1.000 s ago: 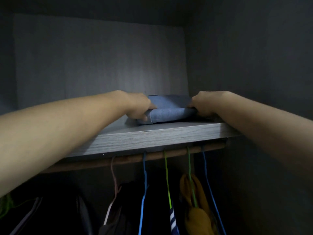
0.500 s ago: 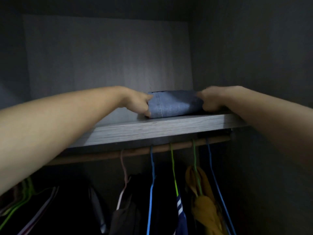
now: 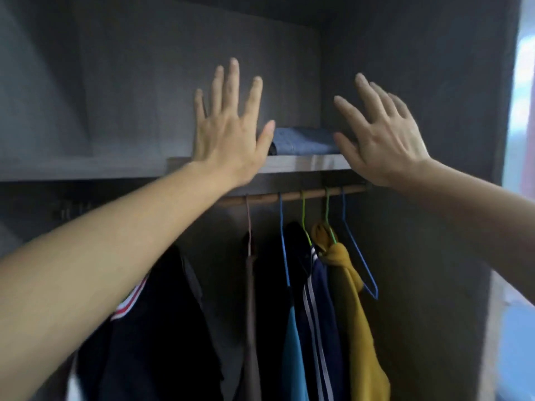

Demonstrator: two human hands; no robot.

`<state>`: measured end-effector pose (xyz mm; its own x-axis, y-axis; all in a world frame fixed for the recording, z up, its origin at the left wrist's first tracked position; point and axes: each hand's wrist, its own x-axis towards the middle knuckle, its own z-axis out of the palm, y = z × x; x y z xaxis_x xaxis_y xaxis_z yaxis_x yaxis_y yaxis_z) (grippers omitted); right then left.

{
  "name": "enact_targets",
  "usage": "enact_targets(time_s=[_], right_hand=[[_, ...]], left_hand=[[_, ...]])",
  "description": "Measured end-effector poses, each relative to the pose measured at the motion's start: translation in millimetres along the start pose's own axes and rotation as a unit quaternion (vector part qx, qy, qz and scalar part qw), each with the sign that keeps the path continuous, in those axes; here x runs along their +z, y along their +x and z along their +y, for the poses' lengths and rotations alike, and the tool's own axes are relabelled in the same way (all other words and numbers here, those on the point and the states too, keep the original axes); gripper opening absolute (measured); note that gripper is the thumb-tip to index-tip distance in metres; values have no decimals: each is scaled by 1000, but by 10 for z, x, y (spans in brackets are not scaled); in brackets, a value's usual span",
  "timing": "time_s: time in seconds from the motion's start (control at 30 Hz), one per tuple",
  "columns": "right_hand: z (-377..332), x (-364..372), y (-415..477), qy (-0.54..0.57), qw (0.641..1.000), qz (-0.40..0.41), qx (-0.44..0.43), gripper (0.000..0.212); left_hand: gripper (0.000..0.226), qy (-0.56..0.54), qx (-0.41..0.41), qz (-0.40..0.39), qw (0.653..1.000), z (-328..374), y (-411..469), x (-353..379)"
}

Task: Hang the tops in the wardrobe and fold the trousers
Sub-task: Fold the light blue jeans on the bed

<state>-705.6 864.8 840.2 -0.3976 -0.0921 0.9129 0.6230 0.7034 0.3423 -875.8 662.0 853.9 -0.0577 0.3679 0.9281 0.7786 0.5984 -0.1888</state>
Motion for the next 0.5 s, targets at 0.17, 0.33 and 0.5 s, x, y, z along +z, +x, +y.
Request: enact_targets(time_s=[0.17, 0.33, 0.5], right_hand=[[-90, -598, -597, -79, 992, -94, -6, 65], [101, -1114, -1535, -105, 979, -157, 74, 66], [597, -1619, -2337, -158, 962, -205, 83, 67]], left_hand=[[70, -68, 14, -9, 998, 321, -757, -76], [73, -154, 15, -49, 987, 1014, -1542, -25], [72, -193, 64, -61, 977, 1844, -1717, -157]])
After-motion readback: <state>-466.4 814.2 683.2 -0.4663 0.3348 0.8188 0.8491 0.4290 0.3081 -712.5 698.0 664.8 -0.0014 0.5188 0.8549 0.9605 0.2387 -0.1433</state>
